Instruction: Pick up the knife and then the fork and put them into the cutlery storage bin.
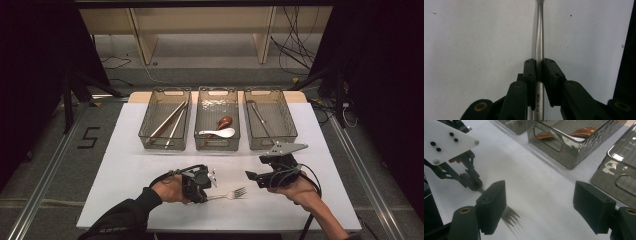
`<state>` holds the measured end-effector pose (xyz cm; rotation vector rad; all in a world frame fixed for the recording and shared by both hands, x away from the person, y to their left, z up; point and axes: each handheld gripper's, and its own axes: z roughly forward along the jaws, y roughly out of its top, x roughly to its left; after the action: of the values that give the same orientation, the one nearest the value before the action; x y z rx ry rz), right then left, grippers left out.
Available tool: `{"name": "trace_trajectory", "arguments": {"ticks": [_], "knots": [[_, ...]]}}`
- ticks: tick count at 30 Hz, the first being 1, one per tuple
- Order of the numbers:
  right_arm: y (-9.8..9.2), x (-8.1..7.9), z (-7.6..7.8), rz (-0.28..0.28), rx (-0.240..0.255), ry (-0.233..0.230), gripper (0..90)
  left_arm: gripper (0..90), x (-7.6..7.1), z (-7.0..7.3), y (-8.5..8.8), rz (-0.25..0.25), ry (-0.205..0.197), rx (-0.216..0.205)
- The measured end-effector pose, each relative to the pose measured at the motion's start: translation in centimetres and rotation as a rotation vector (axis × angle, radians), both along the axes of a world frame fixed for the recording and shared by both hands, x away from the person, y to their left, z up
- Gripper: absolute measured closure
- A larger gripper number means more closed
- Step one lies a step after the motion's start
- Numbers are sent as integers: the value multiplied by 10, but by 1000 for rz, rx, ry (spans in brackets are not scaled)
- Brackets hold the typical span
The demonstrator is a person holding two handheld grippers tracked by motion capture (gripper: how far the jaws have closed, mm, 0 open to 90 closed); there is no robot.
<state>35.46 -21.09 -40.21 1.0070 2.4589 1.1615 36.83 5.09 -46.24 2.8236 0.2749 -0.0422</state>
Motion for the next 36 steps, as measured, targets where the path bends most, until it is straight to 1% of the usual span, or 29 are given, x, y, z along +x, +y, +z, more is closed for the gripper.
{"name": "trace_trajectory", "arguments": {"ticks": [5,10,12,13,19,21,25,26,29,33,36], "knots": [[0,0,0,2,-3,0,275,784,0,0,-1,4,0,3],[0,0,0,3,-4,0,275,805,-2,0,-2,-7,-18,10],[0,0,0,3,-4,0,275,809,-4,1,-3,-16,-32,23],[0,0,0,2,-4,0,275,810,-4,1,-3,-15,-36,23],[1,0,-1,5,-4,-2,276,811,-4,1,-1,-2,-24,9],[1,0,-1,6,-5,-1,278,811,-4,1,-1,-6,-12,5],[1,0,-1,8,-5,0,277,811,-3,3,1,5,-16,3],[2,0,-1,8,-4,1,278,811,-3,4,1,1,-18,3],[3,-1,-1,11,-5,4,278,810,-4,9,3,7,-21,-7],[6,-2,-2,32,-8,-5,278,810,-4,15,5,5,-25,-13],[13,-6,-2,75,-25,-20,278,810,-6,19,5,-2,-28,-19]]}}
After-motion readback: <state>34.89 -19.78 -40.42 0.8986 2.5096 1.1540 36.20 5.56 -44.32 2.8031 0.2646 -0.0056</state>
